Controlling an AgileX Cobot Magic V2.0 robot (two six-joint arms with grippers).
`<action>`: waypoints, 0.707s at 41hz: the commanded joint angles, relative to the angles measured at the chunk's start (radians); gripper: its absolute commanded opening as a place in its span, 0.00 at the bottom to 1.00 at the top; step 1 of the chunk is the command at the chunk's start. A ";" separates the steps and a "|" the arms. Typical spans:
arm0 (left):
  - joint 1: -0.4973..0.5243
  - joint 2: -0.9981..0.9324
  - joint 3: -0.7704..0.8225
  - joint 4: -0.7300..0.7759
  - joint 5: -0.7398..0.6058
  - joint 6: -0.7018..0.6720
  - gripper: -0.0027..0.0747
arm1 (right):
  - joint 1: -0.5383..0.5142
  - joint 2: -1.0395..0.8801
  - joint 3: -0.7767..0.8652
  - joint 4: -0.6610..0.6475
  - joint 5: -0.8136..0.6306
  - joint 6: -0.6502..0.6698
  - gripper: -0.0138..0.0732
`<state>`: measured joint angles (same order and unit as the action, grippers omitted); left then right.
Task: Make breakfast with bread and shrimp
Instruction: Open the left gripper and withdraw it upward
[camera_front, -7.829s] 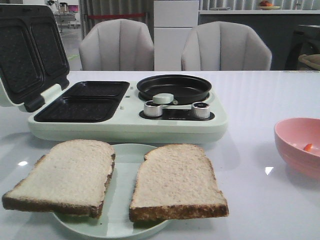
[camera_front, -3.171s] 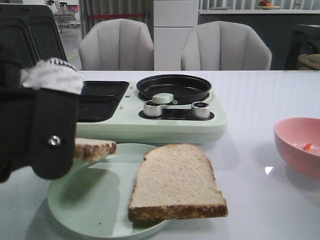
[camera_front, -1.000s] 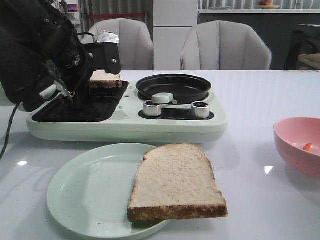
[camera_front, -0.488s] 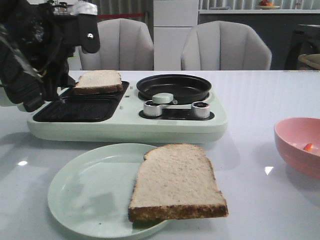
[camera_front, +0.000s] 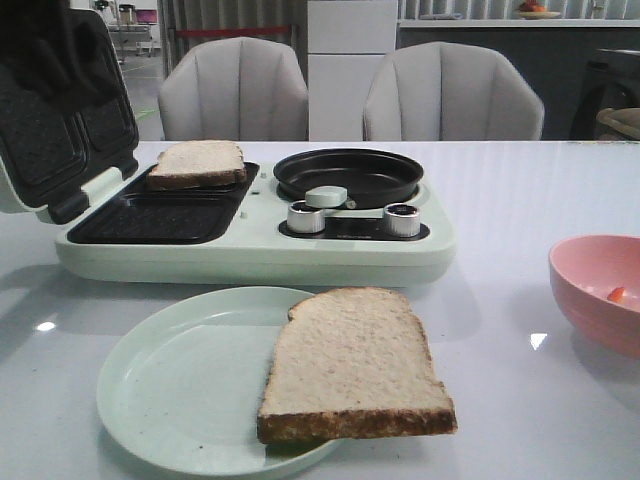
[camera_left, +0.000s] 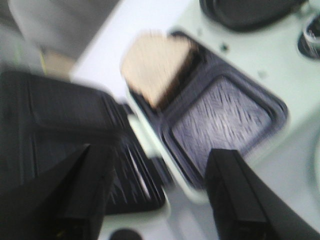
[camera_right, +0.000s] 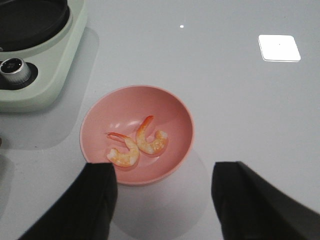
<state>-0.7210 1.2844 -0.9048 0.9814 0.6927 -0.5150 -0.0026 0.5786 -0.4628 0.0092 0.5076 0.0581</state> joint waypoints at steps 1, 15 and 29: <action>-0.033 -0.085 -0.022 -0.250 0.159 0.092 0.63 | -0.005 0.008 -0.028 -0.009 -0.078 -0.004 0.76; -0.035 -0.367 0.139 -0.868 0.064 0.402 0.63 | -0.005 0.008 -0.028 -0.009 -0.078 -0.004 0.76; -0.035 -0.676 0.218 -1.025 0.040 0.456 0.63 | -0.005 0.008 -0.003 0.023 -0.096 -0.004 0.76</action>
<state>-0.7496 0.6626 -0.6615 -0.0197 0.7992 -0.0638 -0.0026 0.5786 -0.4512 0.0092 0.4995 0.0581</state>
